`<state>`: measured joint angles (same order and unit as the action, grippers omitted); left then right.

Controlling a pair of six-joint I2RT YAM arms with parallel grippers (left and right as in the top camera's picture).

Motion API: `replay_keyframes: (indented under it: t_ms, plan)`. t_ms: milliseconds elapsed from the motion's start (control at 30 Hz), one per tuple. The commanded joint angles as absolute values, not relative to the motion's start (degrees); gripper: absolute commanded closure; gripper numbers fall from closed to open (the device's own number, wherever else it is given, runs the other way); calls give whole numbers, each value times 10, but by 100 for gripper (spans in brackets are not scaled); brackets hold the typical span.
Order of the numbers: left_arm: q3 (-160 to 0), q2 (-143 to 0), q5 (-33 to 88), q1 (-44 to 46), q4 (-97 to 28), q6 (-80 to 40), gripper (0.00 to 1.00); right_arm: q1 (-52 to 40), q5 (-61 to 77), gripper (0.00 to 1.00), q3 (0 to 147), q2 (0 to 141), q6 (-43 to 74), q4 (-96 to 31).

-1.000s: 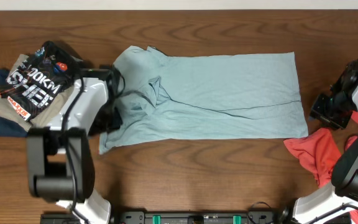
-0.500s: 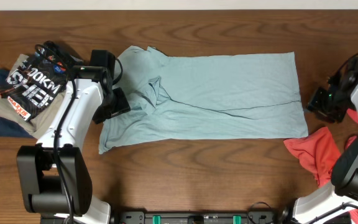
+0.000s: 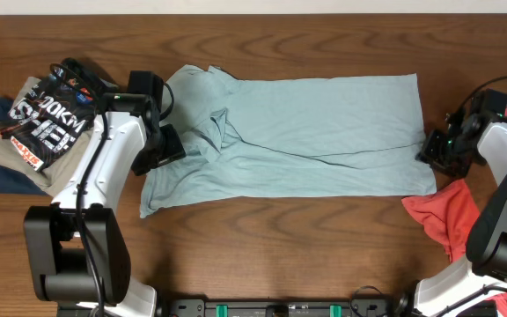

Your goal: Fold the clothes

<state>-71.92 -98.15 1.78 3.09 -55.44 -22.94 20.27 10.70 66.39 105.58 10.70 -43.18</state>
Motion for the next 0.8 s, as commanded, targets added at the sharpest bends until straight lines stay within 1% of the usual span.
replay_keyframes:
  t_ms: [0,233,333,433,600,767]
  plan:
    - [-714,-985,22,30,-555,-235,38,197,110,64,655,1061,123,-421]
    - [-714,-985,22,30,-556,-235,38,194,110,67,636,1061,144,-387]
    - [-714,-985,22,30,-556,-235,38,192,110,75,632,1061,146,-377]
    - [-714,-985,22,30,-556,-235,38,192,110,86,632,1061,146,-367]
    - [-714,-985,22,30,-556,-235,37,192,110,99,632,1061,146,-355]
    - [-714,-985,22,30,-556,-235,37,192,120,99,632,1061,148,-334]
